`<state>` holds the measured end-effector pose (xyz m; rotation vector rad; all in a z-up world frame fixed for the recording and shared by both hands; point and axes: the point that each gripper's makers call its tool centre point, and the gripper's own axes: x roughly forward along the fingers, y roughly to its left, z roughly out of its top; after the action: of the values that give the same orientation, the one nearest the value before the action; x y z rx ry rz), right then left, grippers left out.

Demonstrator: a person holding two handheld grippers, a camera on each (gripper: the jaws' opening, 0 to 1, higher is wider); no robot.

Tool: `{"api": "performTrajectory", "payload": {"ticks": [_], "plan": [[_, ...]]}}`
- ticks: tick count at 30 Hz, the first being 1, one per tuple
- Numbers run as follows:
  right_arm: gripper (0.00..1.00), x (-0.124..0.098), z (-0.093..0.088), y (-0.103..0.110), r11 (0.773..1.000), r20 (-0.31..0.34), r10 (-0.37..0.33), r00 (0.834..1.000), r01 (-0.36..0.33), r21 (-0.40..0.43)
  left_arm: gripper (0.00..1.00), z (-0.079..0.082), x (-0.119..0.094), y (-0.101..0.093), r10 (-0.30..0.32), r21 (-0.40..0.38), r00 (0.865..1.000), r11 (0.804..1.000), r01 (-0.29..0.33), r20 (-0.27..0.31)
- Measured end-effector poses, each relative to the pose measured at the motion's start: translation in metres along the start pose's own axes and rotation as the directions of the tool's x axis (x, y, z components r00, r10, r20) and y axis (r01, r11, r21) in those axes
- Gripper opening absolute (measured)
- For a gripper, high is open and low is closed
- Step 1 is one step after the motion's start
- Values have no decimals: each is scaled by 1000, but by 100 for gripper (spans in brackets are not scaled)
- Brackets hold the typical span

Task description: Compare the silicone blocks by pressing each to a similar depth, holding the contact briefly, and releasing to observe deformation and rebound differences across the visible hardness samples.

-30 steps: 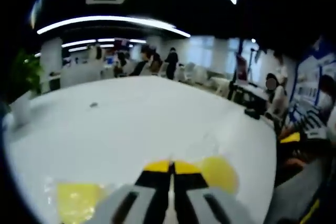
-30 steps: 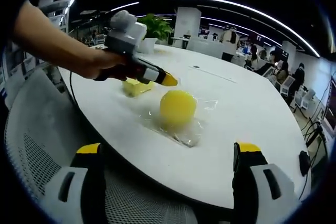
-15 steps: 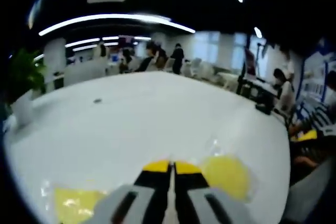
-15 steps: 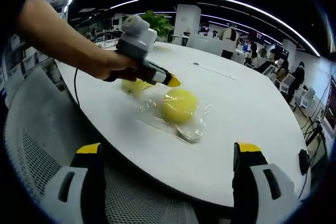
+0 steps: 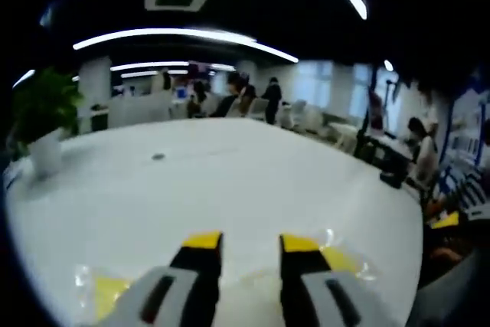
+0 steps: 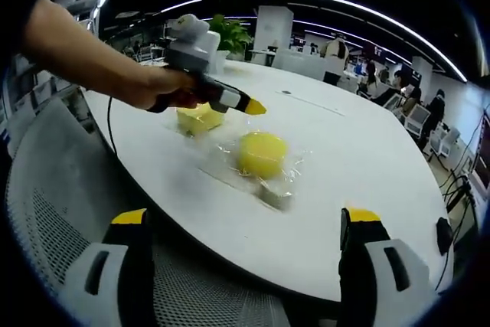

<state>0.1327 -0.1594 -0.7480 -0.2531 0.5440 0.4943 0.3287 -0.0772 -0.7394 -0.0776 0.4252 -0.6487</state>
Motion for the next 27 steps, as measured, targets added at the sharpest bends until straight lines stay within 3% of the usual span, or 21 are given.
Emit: {"api": "performTrajectory", "payload": {"ticks": [7,13,17,22,24,27], "plan": [[96,0,1,0,1000,8,0,1000,0,1,50,0,-20,-4,-25,-15,1000,1000,25,9],[96,0,2,0,1000,15,0,1000,0,1,60,-9,-45,-16,-84,46,996,995,85,-25],[96,-1,3,0,1000,17,-2,1000,2,1,68,-13,-58,-13,-91,22,995,996,91,-28],[96,-1,4,0,1000,24,-3,1000,3,0,70,-20,-75,-16,-97,48,994,994,100,-52],[96,-1,4,-1,1000,26,-4,1000,4,0,72,-18,-82,-21,-117,-17,993,993,116,-36],[96,-1,5,-1,1000,33,-5,999,5,0,75,-18,-92,-23,-120,-13,992,993,120,-40]]}}
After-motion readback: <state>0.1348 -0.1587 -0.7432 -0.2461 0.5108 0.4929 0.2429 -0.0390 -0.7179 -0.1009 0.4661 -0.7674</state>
